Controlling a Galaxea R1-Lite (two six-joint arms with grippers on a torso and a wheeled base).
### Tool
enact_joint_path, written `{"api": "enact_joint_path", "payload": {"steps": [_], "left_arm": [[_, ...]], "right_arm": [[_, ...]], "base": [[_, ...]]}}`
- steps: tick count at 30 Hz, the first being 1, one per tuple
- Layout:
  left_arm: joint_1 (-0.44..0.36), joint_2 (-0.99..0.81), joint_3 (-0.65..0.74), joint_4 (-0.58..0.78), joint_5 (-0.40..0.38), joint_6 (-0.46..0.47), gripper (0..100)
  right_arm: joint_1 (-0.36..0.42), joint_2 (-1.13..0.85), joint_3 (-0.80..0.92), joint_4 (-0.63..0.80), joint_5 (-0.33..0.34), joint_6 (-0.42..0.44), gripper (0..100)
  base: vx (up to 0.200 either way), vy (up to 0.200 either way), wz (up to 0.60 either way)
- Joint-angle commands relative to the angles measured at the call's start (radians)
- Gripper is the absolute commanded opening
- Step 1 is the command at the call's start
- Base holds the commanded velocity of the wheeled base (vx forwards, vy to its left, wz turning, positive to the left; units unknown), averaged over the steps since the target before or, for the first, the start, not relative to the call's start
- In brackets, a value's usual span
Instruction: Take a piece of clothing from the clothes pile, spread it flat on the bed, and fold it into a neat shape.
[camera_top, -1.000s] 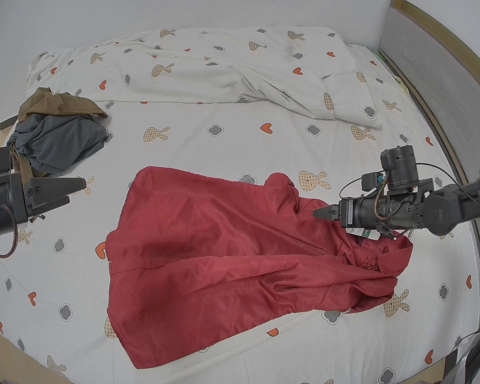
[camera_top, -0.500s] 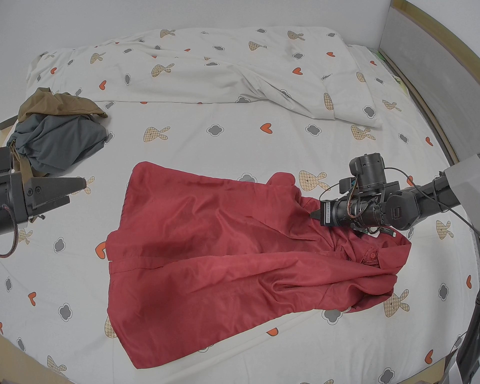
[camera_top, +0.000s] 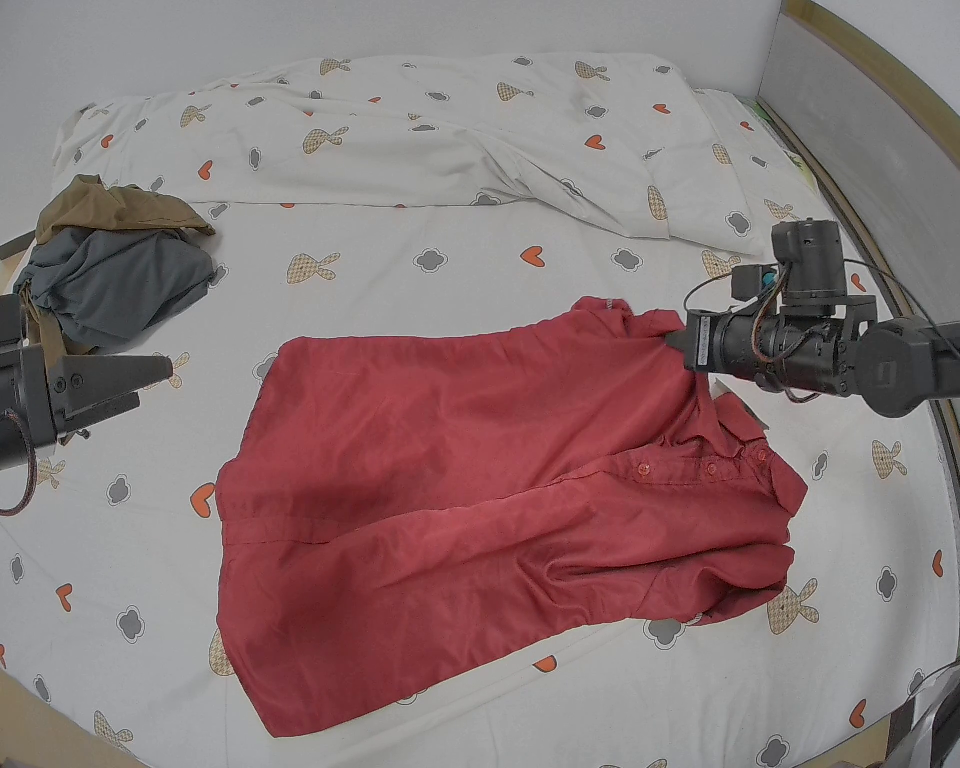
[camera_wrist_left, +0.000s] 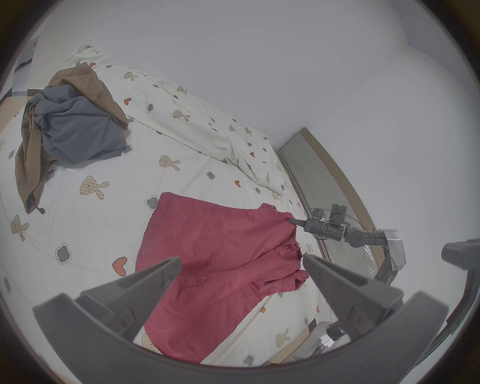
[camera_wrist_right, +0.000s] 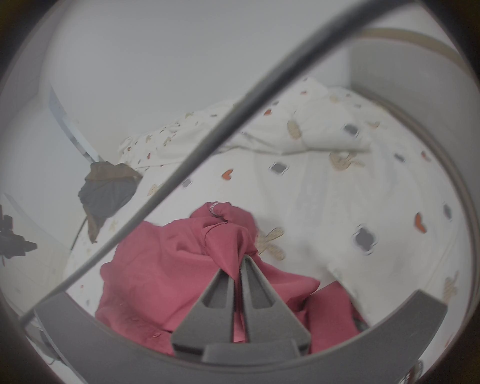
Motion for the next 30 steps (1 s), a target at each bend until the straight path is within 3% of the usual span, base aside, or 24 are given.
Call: {"api": "enact_joint_path", "payload": {"steps": [1, 3, 5, 9, 11, 15, 16, 30], "left_arm": [[0.001, 0.0, 0.0, 0.0, 0.0, 0.0, 100], [-0.001, -0.001, 0.0, 0.0, 0.0, 0.0, 100], [-0.001, -0.001, 0.0, 0.0, 0.0, 0.0, 100], [-0.001, 0.0, 0.0, 0.0, 0.0, 0.0, 100], [-0.001, 0.0, 0.0, 0.0, 0.0, 0.0, 100], [-0.001, 0.002, 0.002, 0.0, -0.002, 0.0, 100], [-0.001, 0.002, 0.005, 0.0, 0.0, 0.001, 100], [-0.001, 0.05, 0.008, -0.01, 0.001, 0.003, 100]], "right_arm": [[0.013, -0.069, 0.011, -0.004, -0.111, -0.061, 0], [0.016, -0.039, 0.011, -0.024, -0.173, -0.084, 0], [0.017, -0.033, 0.011, -0.03, -0.18, -0.085, 0], [0.024, 0.102, 0.001, -0.3, -0.307, -0.091, 0], [0.024, 0.132, 0.004, -0.383, -0.328, -0.108, 0], [0.025, 0.159, 0.008, -0.414, -0.339, -0.128, 0], [0.024, 0.16, 0.008, -0.414, -0.339, -0.128, 100], [0.01, 0.028, 0.017, -0.371, -0.321, -0.133, 100]], "base": [[0.0, 0.0, 0.0], [0.0, 0.0, 0.0], [0.0, 0.0, 0.0], [0.0, 0.0, 0.0], [0.0, 0.0, 0.0], [0.0, 0.0, 0.0], [0.0, 0.0, 0.0], [0.0, 0.0, 0.0]]}}
